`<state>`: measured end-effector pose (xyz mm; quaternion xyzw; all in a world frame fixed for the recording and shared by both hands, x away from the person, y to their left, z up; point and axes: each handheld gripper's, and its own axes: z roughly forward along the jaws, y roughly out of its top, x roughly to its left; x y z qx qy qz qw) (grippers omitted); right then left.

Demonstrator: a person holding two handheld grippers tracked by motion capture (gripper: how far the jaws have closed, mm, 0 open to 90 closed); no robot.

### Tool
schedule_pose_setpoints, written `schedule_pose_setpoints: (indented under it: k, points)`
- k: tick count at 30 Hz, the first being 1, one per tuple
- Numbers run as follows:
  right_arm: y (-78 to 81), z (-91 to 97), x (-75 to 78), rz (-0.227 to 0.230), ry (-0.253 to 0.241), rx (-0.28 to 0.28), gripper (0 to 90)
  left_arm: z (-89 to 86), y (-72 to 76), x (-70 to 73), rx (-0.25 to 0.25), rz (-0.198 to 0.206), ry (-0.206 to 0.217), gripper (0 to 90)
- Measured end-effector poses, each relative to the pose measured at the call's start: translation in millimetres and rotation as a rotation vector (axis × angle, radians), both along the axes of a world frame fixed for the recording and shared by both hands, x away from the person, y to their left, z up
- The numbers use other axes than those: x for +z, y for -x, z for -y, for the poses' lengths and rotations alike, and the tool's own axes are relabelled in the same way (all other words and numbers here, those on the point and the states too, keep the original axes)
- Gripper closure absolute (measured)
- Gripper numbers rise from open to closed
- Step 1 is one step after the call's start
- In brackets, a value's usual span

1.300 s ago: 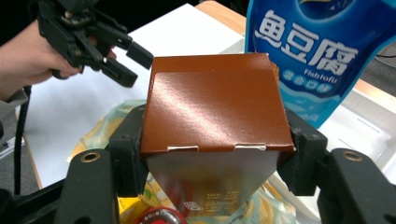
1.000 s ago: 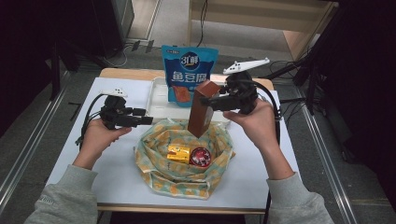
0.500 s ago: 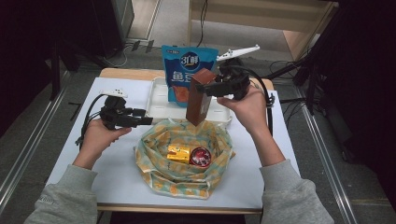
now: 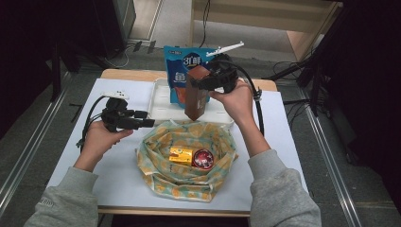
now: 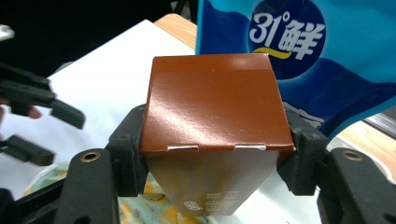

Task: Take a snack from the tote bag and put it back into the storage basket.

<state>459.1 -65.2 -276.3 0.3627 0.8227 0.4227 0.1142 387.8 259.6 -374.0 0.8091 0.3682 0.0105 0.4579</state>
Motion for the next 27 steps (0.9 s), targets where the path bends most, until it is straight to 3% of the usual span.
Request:
schedule_pose_setpoints:
  k: [11, 23, 27]
  points:
    - [-21.8, -9.4, -26.4, -0.004, 0.015, -0.056, 37.9, -1.7, -0.1, -1.7, -0.001, -0.004, 0.007, 40.3]
    - [-26.7, -15.4, -51.4, -0.027, 0.017, -0.087, 37.8, -1.9, -1.2, -5.1, -0.003, -0.014, -0.003, 40.4]
    - [-25.3, -14.8, -53.0, -0.019, 0.007, -0.086, 37.6, -1.4, -1.2, -5.6, -0.005, -0.016, -0.005, 40.3]
